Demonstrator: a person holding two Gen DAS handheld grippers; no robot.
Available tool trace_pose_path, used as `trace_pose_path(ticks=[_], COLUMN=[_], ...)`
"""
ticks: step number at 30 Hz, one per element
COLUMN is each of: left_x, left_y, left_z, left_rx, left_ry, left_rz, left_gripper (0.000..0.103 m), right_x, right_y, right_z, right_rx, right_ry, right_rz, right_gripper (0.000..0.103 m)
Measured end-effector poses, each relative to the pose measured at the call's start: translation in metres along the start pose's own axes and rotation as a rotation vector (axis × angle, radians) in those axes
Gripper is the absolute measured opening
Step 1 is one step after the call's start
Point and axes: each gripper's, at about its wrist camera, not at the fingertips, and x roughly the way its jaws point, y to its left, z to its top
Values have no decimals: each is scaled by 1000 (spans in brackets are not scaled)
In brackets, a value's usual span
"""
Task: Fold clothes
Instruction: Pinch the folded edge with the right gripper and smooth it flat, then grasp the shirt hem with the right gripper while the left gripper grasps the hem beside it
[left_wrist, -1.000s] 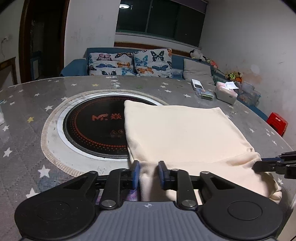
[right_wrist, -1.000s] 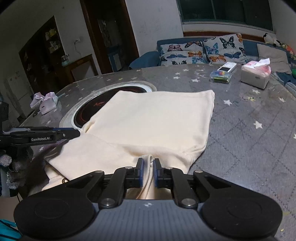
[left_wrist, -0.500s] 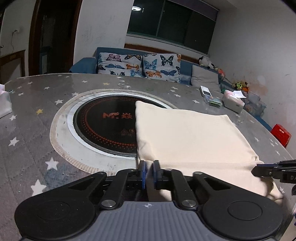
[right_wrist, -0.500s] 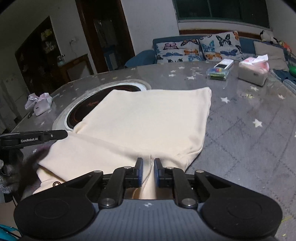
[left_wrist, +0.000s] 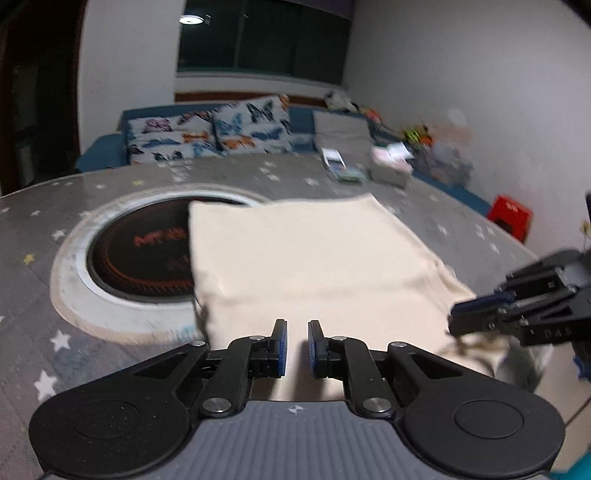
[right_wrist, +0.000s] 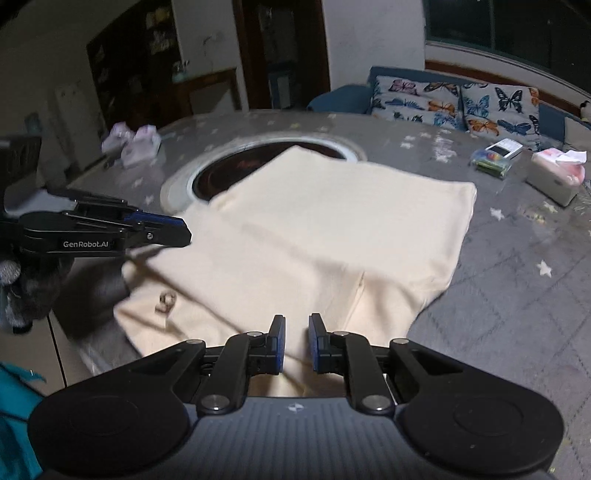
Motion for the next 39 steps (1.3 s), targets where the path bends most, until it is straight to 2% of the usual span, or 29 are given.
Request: trace_pose_path(ticks=[10, 13, 14, 20, 23, 26, 28, 30, 32, 35, 39], left_x=[-17, -35, -41, -54, -48, -41, -38, -37, -38, -40, -33], left_y=[-3, -4, -6, -32, -41, -49, -53, -54, -52, -45, -33], left_z=[-12, -18, -21, -47, -53, -58, -60, -58, -54, -41, -20], left_rx=[86, 156, 189, 434, 491, 539, 561, 554, 532, 452, 339], left_ry=[8, 5, 2, -15, -39, -65, -87, -96, -107, -117, -117], left_rz=[13, 3, -4, -35, -33, -31, -31, -37, -42, -54, -59], left_gripper=[17, 41, 47, 47, 47, 47, 38, 18, 10, 7, 5], right_x=[-2, -12, -14, -24, -28, -32, -35, -36, -37, -39, -34], right_y=[9, 10, 11, 18, 23, 28, 32, 36, 40, 48, 57], right_z=[-1, 1, 2, 0, -3, -6, -9, -12, -15, -20, -24], right_rx=[-56, -78, -89, -181, -229, -275, -307, -337, -365, -428, -506], right_ry=[7, 1, 4, 47, 68, 81, 89, 95, 99, 100, 63], right_rz=[-16, -13, -15, -34, -46, -58, -64, -63, -59, -52, -64], right_gripper=[13, 15, 19, 30, 32, 40, 41, 45, 46, 51, 51])
